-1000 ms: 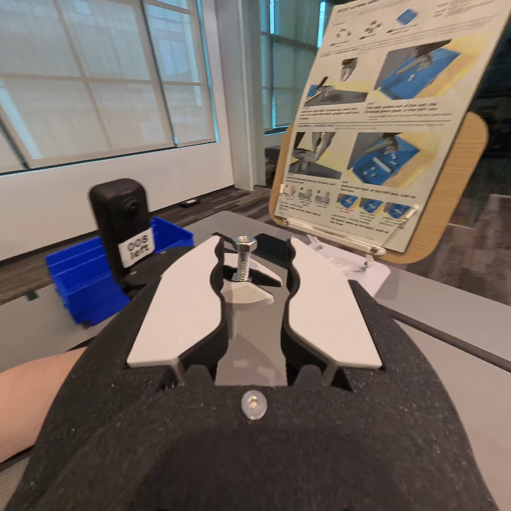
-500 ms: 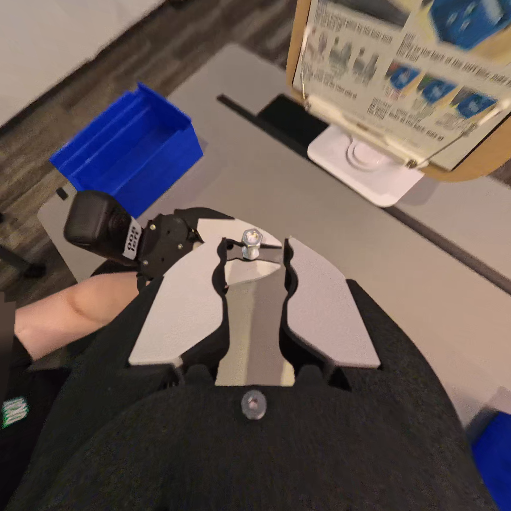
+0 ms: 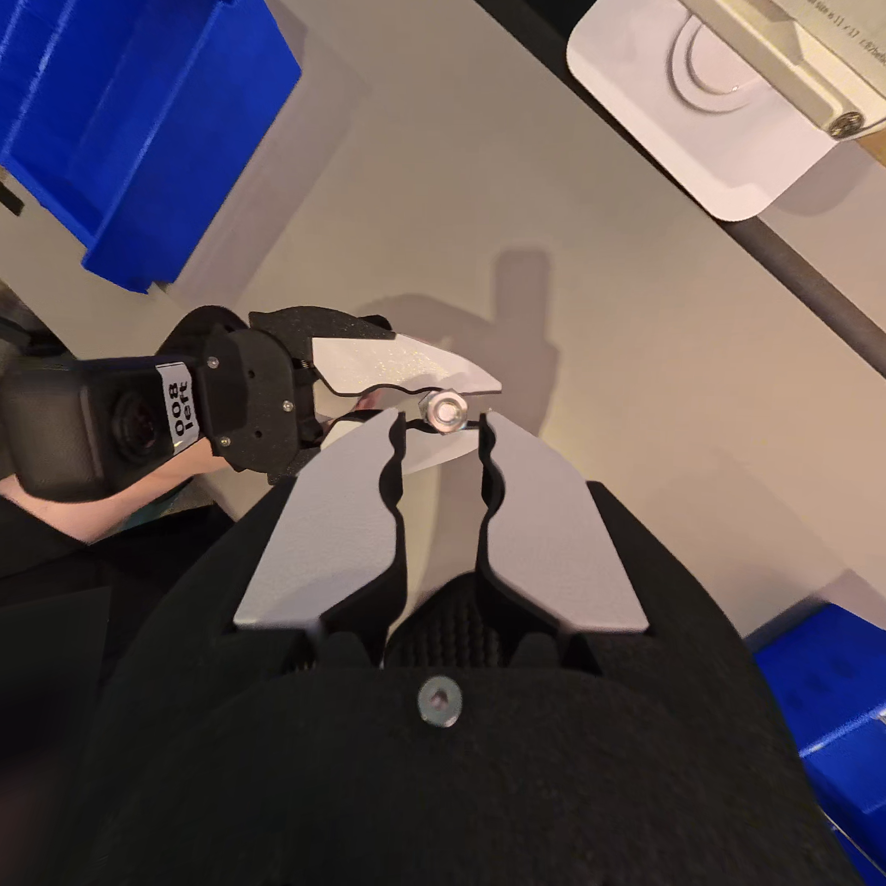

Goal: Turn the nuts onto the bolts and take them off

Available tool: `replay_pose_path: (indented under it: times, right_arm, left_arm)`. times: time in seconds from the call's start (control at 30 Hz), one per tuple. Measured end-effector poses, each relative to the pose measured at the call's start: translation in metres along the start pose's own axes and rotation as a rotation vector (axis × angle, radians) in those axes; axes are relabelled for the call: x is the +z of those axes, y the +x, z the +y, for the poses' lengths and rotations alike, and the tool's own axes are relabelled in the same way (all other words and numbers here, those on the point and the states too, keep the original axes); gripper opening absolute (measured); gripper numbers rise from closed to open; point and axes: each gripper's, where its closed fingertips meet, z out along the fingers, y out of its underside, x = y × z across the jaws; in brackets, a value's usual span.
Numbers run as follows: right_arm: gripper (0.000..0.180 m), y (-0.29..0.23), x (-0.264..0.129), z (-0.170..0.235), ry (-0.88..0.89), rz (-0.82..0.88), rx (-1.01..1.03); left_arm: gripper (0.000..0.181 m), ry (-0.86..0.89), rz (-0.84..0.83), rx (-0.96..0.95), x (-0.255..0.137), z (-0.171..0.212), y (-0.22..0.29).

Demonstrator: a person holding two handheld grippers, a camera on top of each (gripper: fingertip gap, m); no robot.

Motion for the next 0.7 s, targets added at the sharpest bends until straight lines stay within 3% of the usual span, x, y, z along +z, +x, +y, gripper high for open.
replay_pose_path:
  times: [0.47, 0.7]
  right_arm:
    - [0.017, 0.002, 0.007, 0.006, -0.036, -0.039, -0.004]
    - [0.017, -0.004, -0.004, 0.022, -0.062, -0.006, -0.275]
  left_arm:
    - [0.015, -0.022, 0.046, 0.008, 0.001, 0.002, 0.005]
    - [0.015, -0.06, 0.392, -0.139, -0.006, -0.004, 0.04]
